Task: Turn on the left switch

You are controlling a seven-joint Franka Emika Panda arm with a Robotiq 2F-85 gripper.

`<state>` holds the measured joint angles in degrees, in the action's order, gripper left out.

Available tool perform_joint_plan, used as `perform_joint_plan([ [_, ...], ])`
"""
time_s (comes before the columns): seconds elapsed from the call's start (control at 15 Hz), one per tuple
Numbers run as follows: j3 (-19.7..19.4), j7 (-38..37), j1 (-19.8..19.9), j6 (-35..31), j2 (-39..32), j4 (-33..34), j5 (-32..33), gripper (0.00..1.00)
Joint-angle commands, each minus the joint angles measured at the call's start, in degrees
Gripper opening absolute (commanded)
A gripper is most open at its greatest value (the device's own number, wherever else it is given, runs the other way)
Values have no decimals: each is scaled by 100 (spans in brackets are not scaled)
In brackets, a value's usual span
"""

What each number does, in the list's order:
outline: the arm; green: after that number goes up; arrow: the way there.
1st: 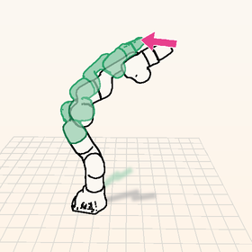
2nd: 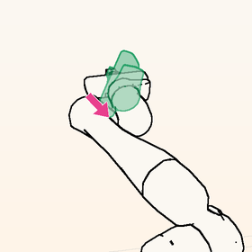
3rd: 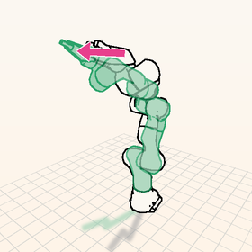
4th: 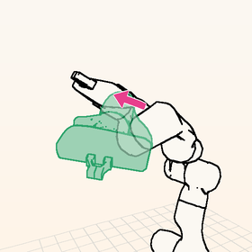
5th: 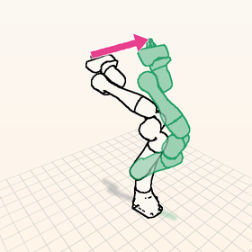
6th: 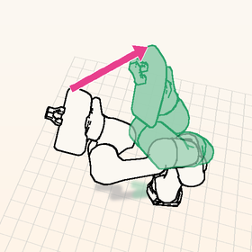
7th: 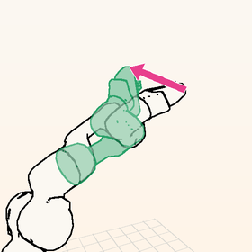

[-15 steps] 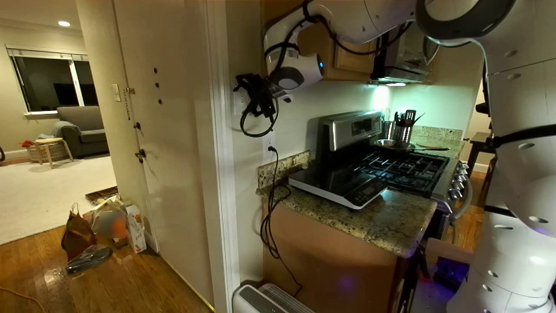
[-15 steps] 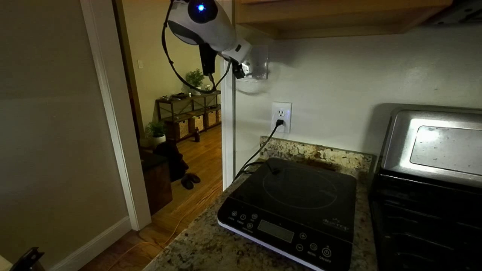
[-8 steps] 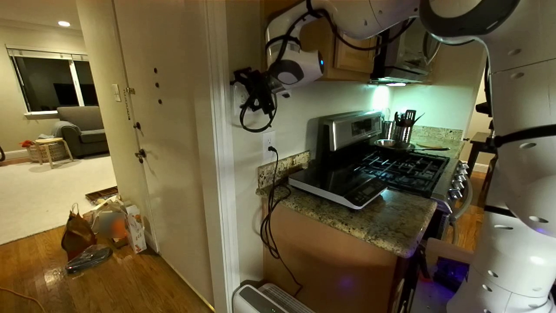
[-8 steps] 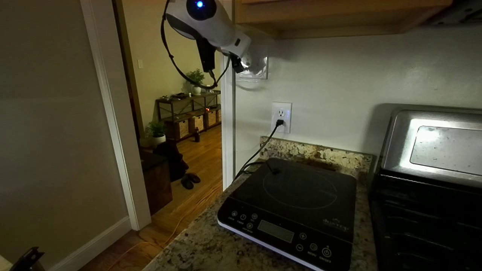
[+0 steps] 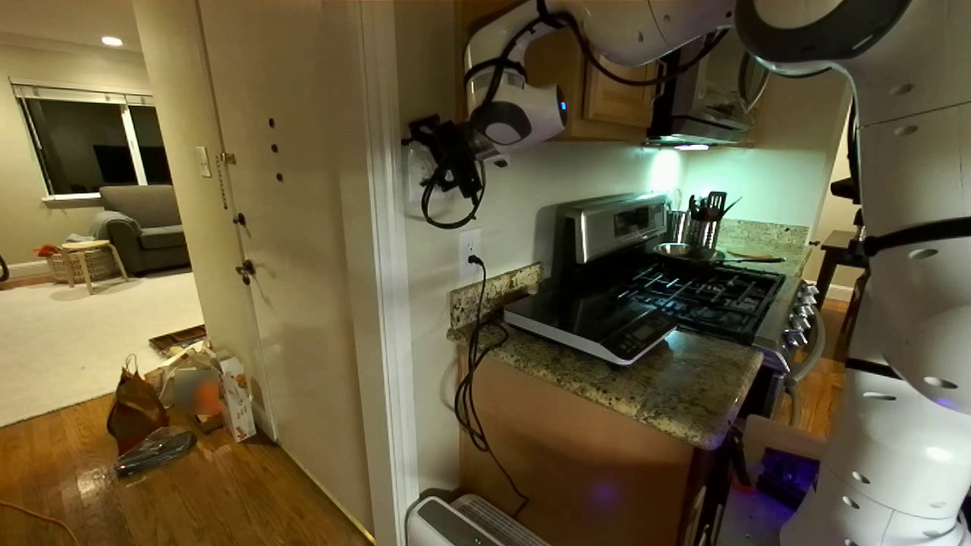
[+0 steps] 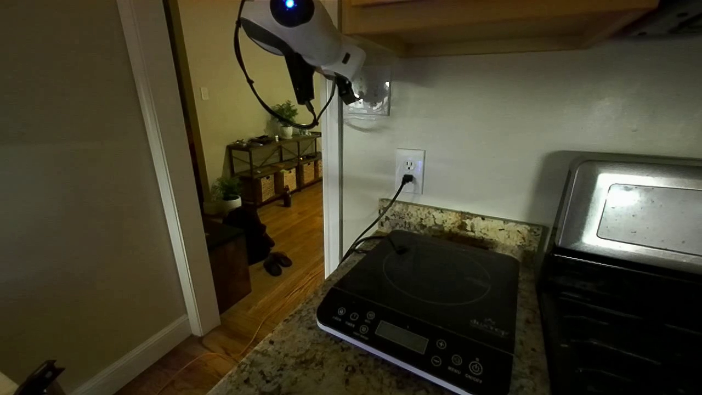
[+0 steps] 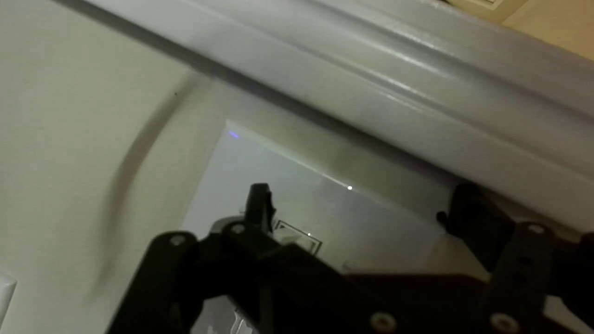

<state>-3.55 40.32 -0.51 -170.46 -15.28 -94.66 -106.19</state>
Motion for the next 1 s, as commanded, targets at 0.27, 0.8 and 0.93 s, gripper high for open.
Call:
perform_joint_plan([
  [0.27, -5, -179, 8, -297, 163, -442, 222, 100],
  [0.8, -17, 138, -2, -239, 183, -123, 10, 100],
  [0.93, -22, 176, -2, -242, 168, -57, 21, 100],
])
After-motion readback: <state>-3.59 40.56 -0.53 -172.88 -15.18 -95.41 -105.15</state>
